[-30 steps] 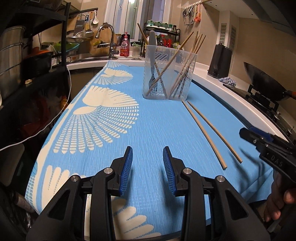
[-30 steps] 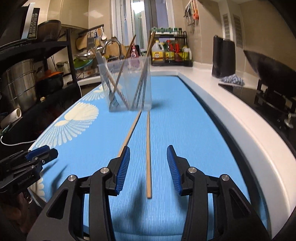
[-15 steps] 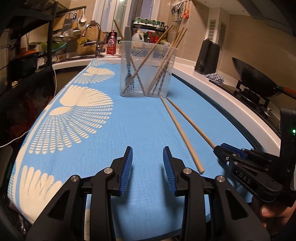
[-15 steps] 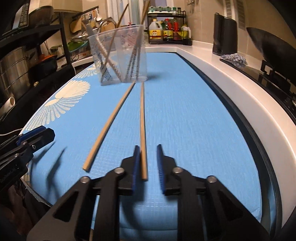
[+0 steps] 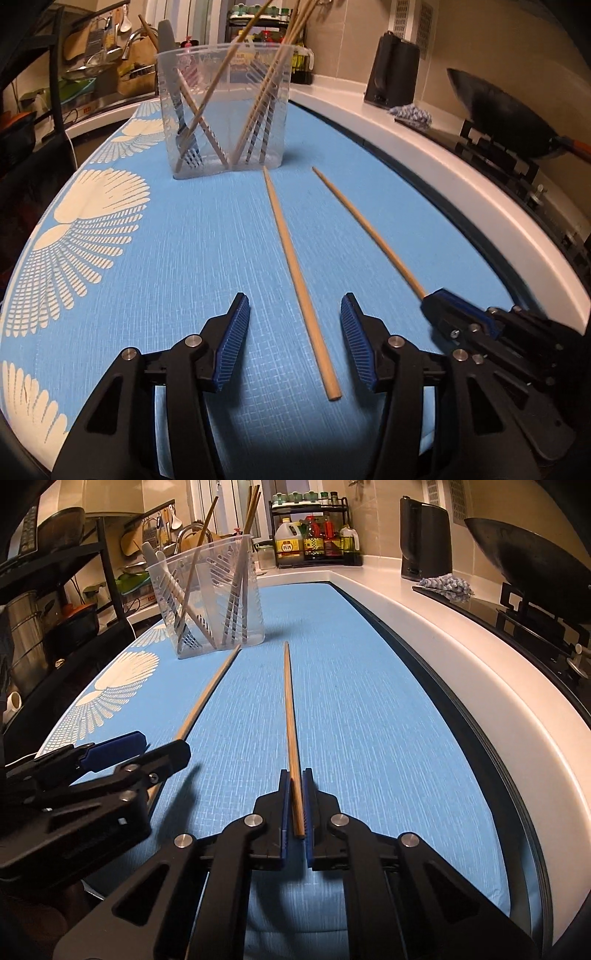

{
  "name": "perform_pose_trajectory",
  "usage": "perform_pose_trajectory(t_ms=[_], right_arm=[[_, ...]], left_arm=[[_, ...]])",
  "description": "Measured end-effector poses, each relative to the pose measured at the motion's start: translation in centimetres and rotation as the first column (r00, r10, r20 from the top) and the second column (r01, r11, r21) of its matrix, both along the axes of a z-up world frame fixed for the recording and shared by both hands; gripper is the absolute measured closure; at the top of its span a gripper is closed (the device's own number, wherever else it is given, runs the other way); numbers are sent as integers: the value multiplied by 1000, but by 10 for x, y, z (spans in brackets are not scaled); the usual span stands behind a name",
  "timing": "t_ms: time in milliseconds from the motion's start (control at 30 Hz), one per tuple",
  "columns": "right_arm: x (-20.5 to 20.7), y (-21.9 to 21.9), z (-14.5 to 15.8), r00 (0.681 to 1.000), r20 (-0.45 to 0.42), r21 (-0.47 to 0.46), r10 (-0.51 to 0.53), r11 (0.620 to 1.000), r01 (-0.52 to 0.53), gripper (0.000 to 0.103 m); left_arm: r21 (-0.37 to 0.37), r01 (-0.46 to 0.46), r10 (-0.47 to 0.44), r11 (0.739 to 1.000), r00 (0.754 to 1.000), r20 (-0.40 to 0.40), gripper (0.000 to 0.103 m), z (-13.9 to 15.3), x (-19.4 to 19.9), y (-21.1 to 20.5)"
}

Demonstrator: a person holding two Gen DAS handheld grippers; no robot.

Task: Organize utensils
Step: 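Grasp a wooden chopstick with the right tool while the left tool grasps the other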

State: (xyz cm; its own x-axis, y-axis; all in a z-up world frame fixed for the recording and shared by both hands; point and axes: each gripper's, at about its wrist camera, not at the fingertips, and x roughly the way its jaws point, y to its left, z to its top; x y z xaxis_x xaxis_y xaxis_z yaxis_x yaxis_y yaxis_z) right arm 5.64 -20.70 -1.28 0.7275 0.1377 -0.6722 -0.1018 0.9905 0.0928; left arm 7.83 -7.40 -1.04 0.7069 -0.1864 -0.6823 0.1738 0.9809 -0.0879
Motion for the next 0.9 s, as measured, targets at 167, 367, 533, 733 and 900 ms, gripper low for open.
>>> perform_pose_trajectory(t_ms=[167,367,533,733,900], right_arm=[[-2,5,0,1000,0,-4,12,1000,-12,96],[-1,16,1,999,-14,14,45,999,-45,96],[-1,21,1,999,-20,26,46,999,-46,96],[-2,28,0,998,-25,39,58,998,-57,96],[-4,35,1,997,-14,21,77,997,-77,94]], left_arm=[[26,-35,35,999,999,3,79,0,-5,14],[27,-77,76,997,997,2,96,0,-12,43],[35,-122,121,992,992,21,96,-2,-22,73],[14,-165,164,986,985,54,96,-3,-32,101],[12,-162,161,987,982,95,85,-6,-38,102]])
